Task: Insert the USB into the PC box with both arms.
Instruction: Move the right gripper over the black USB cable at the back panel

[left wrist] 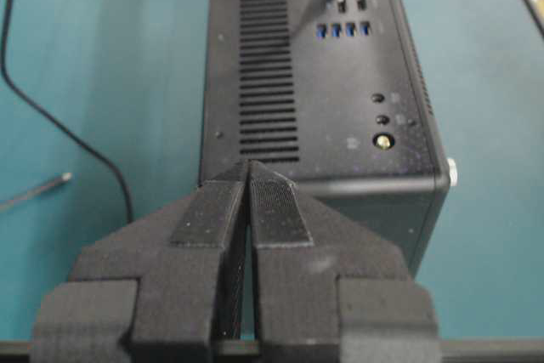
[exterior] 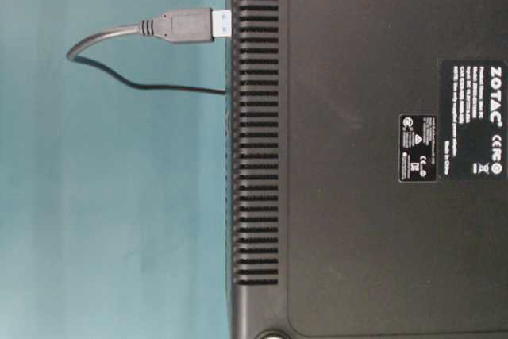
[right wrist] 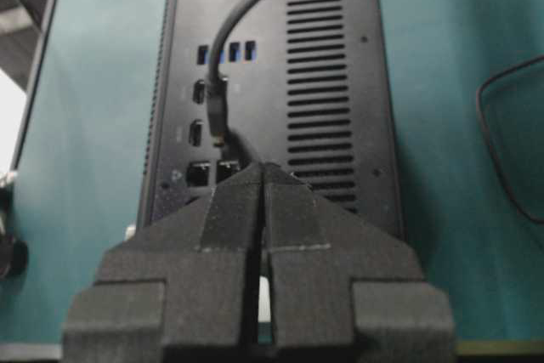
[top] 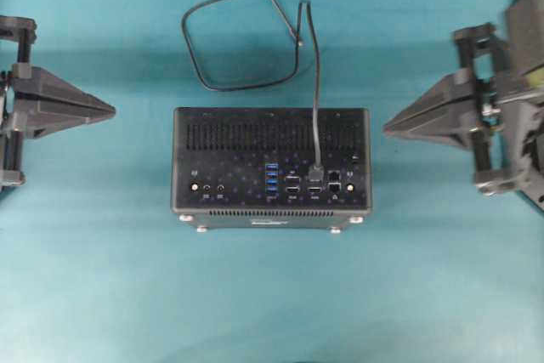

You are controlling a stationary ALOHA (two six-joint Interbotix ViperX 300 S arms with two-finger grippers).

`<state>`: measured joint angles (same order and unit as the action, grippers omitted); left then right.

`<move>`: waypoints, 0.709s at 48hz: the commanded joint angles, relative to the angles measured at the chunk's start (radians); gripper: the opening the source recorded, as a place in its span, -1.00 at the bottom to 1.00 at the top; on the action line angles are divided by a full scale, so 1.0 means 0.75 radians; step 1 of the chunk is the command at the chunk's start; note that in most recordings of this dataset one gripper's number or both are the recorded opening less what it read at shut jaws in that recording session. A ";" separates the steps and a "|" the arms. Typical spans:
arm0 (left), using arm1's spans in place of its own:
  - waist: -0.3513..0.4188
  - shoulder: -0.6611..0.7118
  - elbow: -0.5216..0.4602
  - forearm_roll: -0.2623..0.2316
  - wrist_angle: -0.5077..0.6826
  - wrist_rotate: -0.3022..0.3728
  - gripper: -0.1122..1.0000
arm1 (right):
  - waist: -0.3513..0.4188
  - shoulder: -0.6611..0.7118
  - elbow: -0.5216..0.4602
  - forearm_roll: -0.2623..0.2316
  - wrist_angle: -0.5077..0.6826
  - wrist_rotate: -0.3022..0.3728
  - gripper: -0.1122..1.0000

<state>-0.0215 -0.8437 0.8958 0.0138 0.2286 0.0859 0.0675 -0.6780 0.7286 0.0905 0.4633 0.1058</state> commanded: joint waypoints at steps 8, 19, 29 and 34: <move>-0.002 -0.002 -0.076 0.004 0.070 0.004 -0.80 | 0.025 0.139 -0.217 -0.014 0.219 0.010 -0.67; -0.018 0.006 -0.072 0.004 0.070 0.004 -0.80 | 0.039 0.254 -0.327 -0.014 0.321 0.010 -0.20; -0.020 0.010 -0.072 0.004 0.074 0.004 -0.80 | 0.045 0.346 -0.387 -0.014 0.329 0.012 0.74; -0.022 0.012 -0.070 0.004 0.074 0.004 -0.80 | 0.053 0.378 -0.399 -0.014 0.329 0.010 0.74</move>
<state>-0.0353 -0.8391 0.8698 0.0138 0.2869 0.0905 0.0997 -0.4004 0.4602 0.0813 0.7133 0.1058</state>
